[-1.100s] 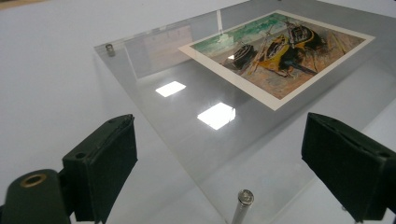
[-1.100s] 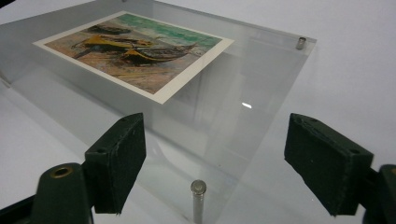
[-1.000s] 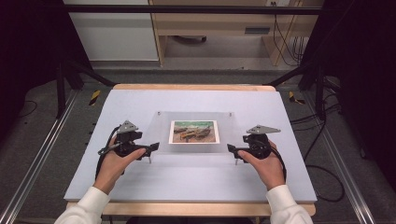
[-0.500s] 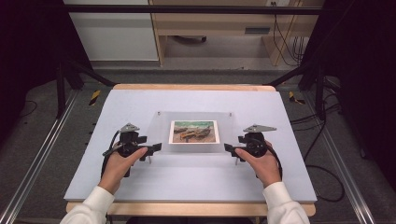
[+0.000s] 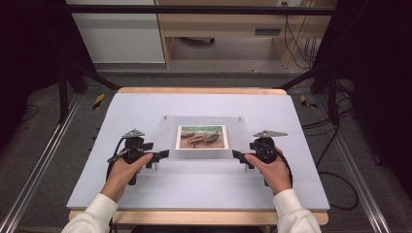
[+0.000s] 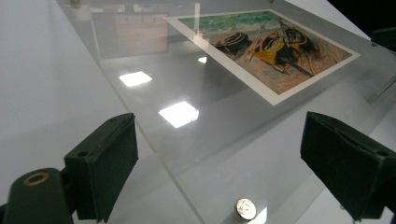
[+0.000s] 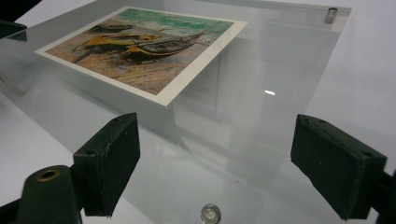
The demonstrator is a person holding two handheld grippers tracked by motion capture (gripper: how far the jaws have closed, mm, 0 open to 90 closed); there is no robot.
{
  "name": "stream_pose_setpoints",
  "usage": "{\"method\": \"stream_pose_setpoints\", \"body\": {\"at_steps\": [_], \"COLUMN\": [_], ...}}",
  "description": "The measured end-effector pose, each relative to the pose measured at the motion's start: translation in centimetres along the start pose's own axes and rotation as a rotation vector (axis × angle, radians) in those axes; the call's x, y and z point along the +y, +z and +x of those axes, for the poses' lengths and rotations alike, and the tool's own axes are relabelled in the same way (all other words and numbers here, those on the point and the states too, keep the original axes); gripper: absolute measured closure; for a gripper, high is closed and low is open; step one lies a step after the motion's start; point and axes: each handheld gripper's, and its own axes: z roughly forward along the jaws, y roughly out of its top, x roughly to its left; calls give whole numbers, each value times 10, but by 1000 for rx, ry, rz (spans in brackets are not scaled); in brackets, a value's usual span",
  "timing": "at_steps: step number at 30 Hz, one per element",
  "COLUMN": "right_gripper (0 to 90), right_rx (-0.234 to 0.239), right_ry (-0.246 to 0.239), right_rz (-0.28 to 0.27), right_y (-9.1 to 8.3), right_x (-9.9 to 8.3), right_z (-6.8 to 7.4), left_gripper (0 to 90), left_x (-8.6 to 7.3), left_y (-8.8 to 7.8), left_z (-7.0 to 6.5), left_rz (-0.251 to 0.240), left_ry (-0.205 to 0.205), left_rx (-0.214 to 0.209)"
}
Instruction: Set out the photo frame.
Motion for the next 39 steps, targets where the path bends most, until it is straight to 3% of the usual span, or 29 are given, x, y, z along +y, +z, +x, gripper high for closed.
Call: {"method": "stream_pose_setpoints", "body": {"at_steps": [6,19,24,28,39], "right_gripper": [155,152,158,159,160], "right_rx": [24,48,34,30,65], "right_ry": [52,86,126,145,165], "right_rz": [-1,19,19,20,27], "right_y": [0,-2,1,2,0], "right_x": [-3,-4,-3,-3,-5], "right_z": [-3,-5,-6,-6,-9], "left_gripper": [110,109,107,108,108], "left_x": [-1,-1,-3,-2,-2], "left_y": [0,-3,0,2,3], "left_z": [0,0,4,2,3], "left_rz": [1,24,22,13,23], "left_ry": [-19,-22,-57,-51,-70], "left_rx": [-3,-21,-66,-32,-58]}}
